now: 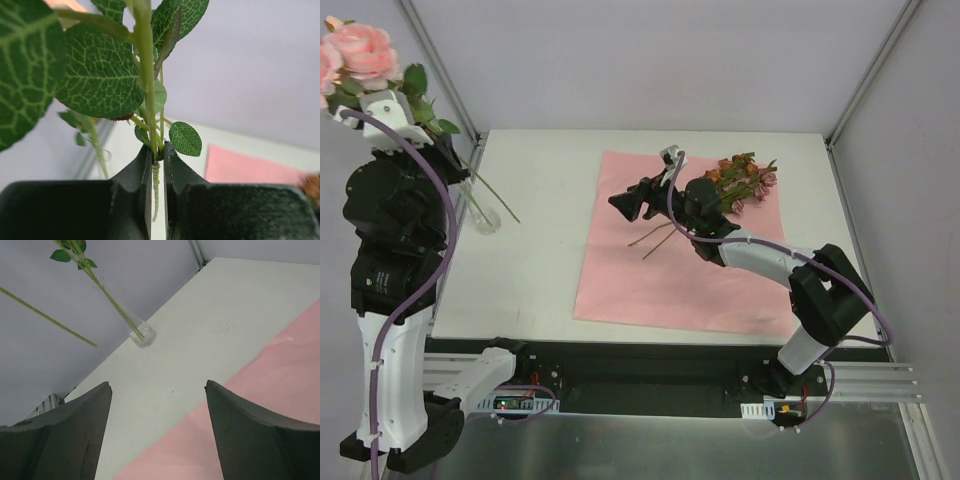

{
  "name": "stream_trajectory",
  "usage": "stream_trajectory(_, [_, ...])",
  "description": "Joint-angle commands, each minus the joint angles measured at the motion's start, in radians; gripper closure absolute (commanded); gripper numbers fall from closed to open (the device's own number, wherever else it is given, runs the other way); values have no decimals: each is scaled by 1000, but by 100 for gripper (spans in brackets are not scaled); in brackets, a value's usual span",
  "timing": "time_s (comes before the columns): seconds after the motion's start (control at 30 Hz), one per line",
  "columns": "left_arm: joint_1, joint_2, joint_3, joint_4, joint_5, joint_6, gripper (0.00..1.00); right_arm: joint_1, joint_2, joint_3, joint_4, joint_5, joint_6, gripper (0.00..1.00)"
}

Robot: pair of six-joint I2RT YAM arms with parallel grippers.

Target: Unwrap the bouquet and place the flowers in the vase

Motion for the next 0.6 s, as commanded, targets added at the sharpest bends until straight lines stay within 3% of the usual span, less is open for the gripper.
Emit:
stream_trajectory(0.0, [-2,98,143,76,-305,75,100,-21,-17,7,29,-23,52,22])
stream_trajectory(0.3, [-1,334,342,184,-423,206,100,-24,-9,10,30,-32,52,22])
stream_trajectory(0.43, [1,396,353,327,-460,315,100,-27,-8,10,29,-37,53,22])
stream_trajectory(0.57, [2,460,378,358,-491,306,100,-30,-5,13,29,-43,53,22])
